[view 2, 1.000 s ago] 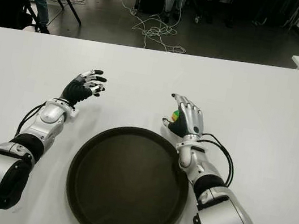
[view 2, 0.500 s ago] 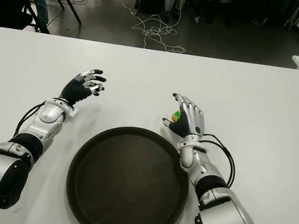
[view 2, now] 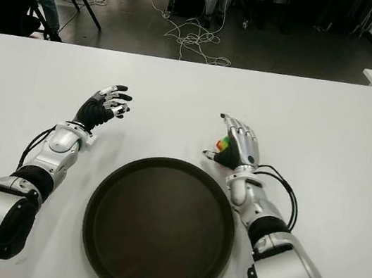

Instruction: Pick up the Rubik's Cube and put it in the plate

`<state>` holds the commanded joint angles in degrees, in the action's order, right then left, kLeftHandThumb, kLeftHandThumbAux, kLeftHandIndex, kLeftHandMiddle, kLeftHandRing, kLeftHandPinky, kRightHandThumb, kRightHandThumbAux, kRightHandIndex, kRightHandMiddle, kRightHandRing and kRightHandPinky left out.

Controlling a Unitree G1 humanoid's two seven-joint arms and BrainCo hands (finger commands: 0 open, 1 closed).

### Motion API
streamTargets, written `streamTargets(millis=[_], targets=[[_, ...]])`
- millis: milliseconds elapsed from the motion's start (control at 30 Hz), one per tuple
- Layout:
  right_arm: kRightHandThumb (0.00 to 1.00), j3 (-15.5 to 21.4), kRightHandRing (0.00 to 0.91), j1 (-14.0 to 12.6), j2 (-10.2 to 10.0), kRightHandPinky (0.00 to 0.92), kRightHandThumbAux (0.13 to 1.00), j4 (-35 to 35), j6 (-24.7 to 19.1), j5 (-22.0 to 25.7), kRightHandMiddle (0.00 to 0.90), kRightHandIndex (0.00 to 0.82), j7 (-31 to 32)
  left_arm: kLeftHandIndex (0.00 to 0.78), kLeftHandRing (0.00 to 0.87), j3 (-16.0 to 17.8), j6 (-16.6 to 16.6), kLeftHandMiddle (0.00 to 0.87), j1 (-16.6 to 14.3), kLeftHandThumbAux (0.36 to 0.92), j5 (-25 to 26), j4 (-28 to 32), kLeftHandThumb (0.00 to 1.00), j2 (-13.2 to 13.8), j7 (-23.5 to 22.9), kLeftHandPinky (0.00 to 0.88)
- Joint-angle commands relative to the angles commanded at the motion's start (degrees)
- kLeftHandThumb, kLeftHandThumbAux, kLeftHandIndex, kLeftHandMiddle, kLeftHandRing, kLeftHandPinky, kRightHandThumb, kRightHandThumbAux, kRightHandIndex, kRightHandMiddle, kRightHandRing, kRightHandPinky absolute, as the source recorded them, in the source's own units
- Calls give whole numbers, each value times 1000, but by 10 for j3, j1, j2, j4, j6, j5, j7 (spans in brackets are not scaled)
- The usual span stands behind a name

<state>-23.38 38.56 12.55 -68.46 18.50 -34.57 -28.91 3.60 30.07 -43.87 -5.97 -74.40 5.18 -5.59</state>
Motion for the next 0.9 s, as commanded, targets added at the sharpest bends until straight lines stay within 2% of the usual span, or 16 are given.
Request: streamTargets(millis=[100,400,633,900], targets=[[17,-2,100,2,4,81,802,2,-1,-1,98,64,17,195,329,0,2,280,0,705,0,0,250,0,-1,382],[0,-8,70,3,19,69,777,11,-4,-6,58,41,42,195,329,-2,8,282,2,716,-2,1,231,-1,2,376],[0,-12,65,-1,33,66,785,19,1,-7,57,38,56,193,330,1,6,280,2,725,2,1,216,-2,-1,381],[0,-12,77,-3,36,79,779,20,-9,-8,63,43,59,193,331,5,3,283,2,704,6,1,235,-4,-1,388]])
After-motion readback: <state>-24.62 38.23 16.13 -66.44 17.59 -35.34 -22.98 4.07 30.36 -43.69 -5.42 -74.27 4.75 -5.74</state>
